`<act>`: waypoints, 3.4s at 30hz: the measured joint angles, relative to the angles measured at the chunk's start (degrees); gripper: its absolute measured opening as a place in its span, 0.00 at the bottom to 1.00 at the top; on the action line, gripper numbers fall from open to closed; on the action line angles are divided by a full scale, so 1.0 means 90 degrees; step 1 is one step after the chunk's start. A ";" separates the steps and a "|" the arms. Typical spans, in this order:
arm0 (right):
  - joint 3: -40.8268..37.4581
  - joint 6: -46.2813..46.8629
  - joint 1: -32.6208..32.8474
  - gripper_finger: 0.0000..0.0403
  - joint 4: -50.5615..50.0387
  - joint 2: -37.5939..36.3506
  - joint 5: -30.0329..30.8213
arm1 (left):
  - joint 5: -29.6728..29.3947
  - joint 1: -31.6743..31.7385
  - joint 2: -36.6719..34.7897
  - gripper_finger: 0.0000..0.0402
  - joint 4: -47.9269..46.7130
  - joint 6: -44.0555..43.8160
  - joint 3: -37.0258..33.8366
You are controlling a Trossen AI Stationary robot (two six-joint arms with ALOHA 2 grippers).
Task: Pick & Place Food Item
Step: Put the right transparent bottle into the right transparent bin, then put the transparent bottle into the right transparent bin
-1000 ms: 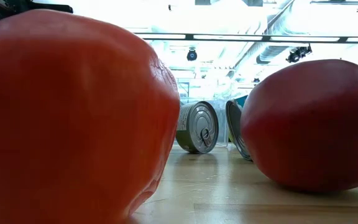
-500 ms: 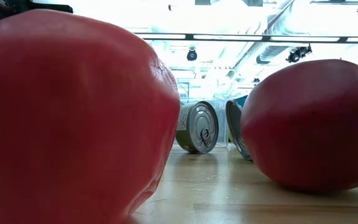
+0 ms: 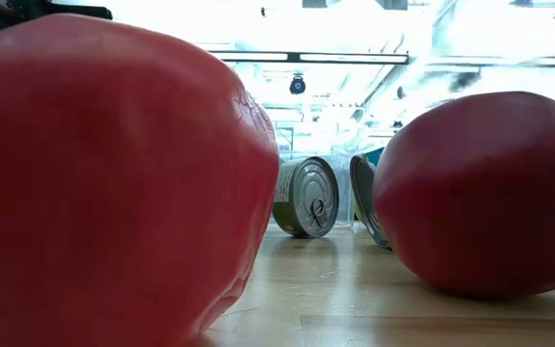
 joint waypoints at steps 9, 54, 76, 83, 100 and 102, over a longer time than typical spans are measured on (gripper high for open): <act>0.2128 0.0325 0.0000 0.30 -0.1372 0.1949 0.3631 | 0.0012 -0.0001 0.0000 0.03 -0.0001 -0.0491 0.0000; 0.3561 0.1455 -0.5188 0.30 -0.2234 0.4078 0.3751 | 0.0143 -0.0004 -0.0002 0.03 0.0001 -0.0650 0.0000; 0.2372 0.1463 -0.5671 0.47 -0.0813 0.4084 0.3054 | 0.0461 -0.0005 0.0000 0.03 0.0001 -0.0668 0.0000; 0.2372 0.1402 -0.5671 0.48 -0.0628 0.4085 0.2985 | 0.0466 -0.0005 -0.0002 0.03 0.0001 -0.0665 0.0000; 0.2372 -0.0149 -0.5558 0.45 0.0260 0.3284 0.2341 | 0.0454 -0.0015 -0.0002 0.03 0.0001 -0.0665 0.0000; 0.2377 -0.0262 -0.5418 0.45 0.0379 0.3056 0.1879 | 0.0464 -0.0015 -0.0002 0.03 0.0002 -0.0664 0.0000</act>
